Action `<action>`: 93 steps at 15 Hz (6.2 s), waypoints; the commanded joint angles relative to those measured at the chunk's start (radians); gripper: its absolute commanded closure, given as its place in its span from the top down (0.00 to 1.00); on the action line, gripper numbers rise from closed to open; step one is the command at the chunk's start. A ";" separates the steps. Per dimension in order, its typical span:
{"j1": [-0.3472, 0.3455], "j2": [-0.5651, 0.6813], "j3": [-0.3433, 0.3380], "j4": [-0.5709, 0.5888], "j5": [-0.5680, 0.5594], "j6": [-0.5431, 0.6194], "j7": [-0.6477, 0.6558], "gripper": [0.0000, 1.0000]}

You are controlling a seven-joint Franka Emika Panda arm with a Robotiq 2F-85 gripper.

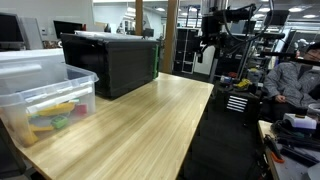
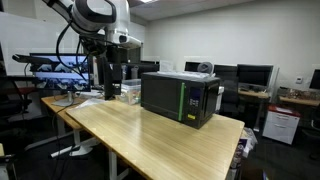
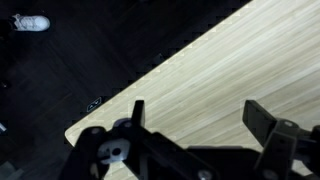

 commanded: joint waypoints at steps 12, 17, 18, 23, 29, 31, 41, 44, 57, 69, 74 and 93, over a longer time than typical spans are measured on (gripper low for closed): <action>-0.002 0.240 -0.082 0.249 -0.002 0.144 -0.199 1.00; -0.006 0.256 -0.084 0.262 0.089 0.207 -0.431 1.00; -0.006 0.256 -0.085 0.264 0.101 0.201 -0.451 1.00; 0.003 0.248 -0.086 0.261 0.069 0.180 -0.391 1.00; -0.009 0.259 -0.084 0.256 0.150 0.235 -0.579 1.00; -0.031 0.279 -0.103 0.263 0.184 0.257 -0.684 1.00; -0.113 0.486 -0.091 0.478 0.291 0.254 -0.908 1.00; -0.119 0.527 -0.062 0.555 0.292 0.246 -0.936 1.00; -0.167 0.682 0.018 0.813 0.325 0.177 -0.980 1.00; -0.167 0.744 0.102 0.960 0.337 0.119 -0.994 1.00; -0.166 0.758 0.113 0.963 0.354 0.103 -0.989 1.00; -0.176 0.699 0.117 0.859 0.353 0.131 -1.022 0.08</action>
